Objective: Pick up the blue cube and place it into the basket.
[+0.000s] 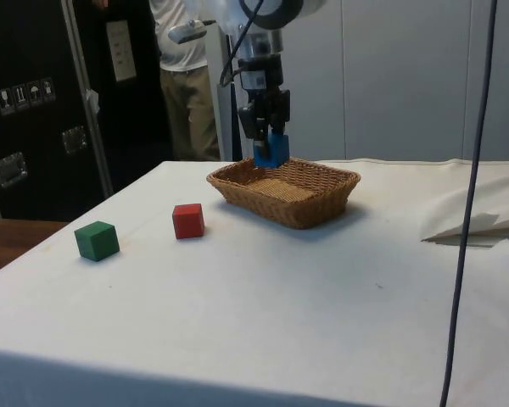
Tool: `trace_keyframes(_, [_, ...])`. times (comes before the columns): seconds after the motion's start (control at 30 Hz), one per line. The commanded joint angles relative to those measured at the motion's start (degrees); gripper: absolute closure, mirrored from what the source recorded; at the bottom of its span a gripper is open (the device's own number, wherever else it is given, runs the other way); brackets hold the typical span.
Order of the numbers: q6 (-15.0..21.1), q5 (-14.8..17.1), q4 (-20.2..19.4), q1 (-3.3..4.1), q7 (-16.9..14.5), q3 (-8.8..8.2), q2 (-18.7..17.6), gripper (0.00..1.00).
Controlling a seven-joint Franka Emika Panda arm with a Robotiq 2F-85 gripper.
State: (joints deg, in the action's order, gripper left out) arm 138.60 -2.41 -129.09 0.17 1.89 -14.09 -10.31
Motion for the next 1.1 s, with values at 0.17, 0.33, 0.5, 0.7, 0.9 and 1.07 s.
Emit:
trace_keyframes(0.17, [0.5, 0.9, 2.0, -0.63, -3.2, -1.26, -2.7, 0.98])
trace_keyframes(0.33, [0.6, 0.9, 2.8, -0.69, -4.4, -2.29, -3.6, 0.98])
trace_keyframes(0.5, [0.3, 0.1, 3.3, -0.29, -4.3, -3.67, -4.3, 0.98])
trace_keyframes(0.7, [0.2, 0.5, 4.6, -0.52, -3.9, -4.76, -6.2, 0.98])
trace_keyframes(0.9, [0.5, 0.7, 5.2, -0.63, -3.0, -5.33, -7.4, 0.98])
trace_keyframes(1.07, [0.2, 0.7, 5.8, -0.52, -1.9, -5.73, -8.1, 0.98])
